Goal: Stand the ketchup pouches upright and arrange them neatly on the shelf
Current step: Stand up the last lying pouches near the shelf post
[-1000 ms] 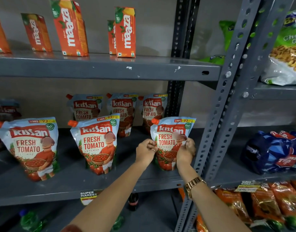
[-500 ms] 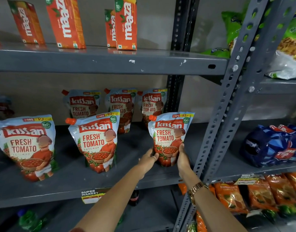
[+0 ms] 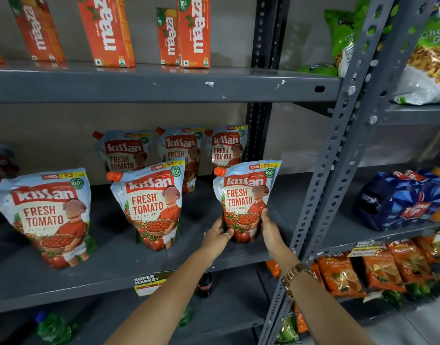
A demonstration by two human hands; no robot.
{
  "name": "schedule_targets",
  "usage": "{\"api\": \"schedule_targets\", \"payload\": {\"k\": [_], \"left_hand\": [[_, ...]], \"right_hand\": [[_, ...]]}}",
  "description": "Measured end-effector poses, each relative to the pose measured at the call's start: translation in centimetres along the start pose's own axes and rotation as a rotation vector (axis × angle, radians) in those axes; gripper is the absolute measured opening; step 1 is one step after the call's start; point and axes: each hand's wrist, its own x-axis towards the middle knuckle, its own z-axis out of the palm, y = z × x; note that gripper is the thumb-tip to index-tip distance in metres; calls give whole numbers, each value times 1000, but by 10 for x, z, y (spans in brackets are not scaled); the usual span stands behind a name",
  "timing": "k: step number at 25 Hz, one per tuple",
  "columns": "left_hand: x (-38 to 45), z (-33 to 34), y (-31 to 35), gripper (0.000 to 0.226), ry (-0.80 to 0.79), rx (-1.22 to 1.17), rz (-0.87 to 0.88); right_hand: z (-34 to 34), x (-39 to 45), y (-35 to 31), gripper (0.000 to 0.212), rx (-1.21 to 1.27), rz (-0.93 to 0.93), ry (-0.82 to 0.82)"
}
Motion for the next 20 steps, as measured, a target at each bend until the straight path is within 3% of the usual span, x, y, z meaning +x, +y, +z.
{"api": "schedule_targets", "payload": {"k": [6,8,10,12,16,20], "left_hand": [[-4,-8,-4,49,-11,37,-47],[-8,-13,-7,40,66,54,-19],[-14,-24,-12,28,280,131,62],[-18,-39,-16,20,473,194,143],[-30,-65,-19,16,679,238,199],[-40,-77,-19,22,845,196,163]], "right_hand": [[1,-1,3,56,-53,27,46],[8,-5,4,41,37,-52,241],[21,-15,3,25,137,-120,524],[34,-23,-1,15,140,-235,649],[59,-31,-6,7,-76,-493,631],[88,-40,-9,3,-200,-628,578]]}}
